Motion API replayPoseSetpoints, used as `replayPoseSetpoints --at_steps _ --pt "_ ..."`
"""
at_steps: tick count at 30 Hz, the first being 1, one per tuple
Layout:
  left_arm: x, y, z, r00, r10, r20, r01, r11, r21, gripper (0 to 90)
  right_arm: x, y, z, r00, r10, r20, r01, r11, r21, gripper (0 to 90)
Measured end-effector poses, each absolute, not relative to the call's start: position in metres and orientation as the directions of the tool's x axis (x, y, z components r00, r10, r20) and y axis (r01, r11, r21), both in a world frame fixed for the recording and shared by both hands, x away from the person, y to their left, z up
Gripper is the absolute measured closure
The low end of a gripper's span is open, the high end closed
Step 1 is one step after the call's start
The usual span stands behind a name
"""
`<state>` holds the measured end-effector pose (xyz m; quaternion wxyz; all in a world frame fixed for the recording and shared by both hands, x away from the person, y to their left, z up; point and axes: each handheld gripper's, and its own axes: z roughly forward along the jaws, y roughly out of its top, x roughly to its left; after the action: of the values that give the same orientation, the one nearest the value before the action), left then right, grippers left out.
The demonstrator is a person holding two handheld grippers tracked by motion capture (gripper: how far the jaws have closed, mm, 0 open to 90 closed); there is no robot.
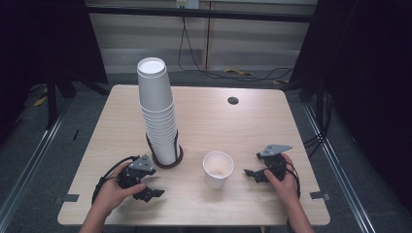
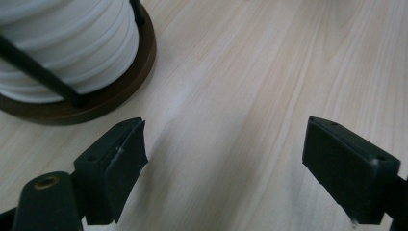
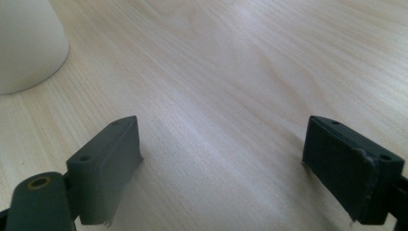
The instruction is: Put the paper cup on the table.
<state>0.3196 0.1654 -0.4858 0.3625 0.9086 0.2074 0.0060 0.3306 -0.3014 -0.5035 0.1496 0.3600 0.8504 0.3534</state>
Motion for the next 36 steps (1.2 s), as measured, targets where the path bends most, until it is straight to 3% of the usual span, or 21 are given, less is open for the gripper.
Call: replayPoseSetpoints --at_steps 16,30,36 --pt "0.316 0.196 -0.489 0.877 0.462 -0.135 0.426 -0.615 0.664 15.2 0.330 -0.301 -0.504 -0.696 0.718 0.000 0.506 0.491 0.709 12.6" --pt "0.315 0.212 -0.504 0.870 0.487 -0.081 0.412 -0.625 0.663 15.1 0.330 -0.301 -0.503 -0.696 0.718 -0.002 0.506 0.492 0.709 12.7" --pt "0.314 0.216 -0.510 0.871 0.488 -0.049 0.377 -0.603 0.703 14.0 0.330 -0.301 -0.503 -0.695 0.719 -0.004 0.506 0.492 0.708 12.7"
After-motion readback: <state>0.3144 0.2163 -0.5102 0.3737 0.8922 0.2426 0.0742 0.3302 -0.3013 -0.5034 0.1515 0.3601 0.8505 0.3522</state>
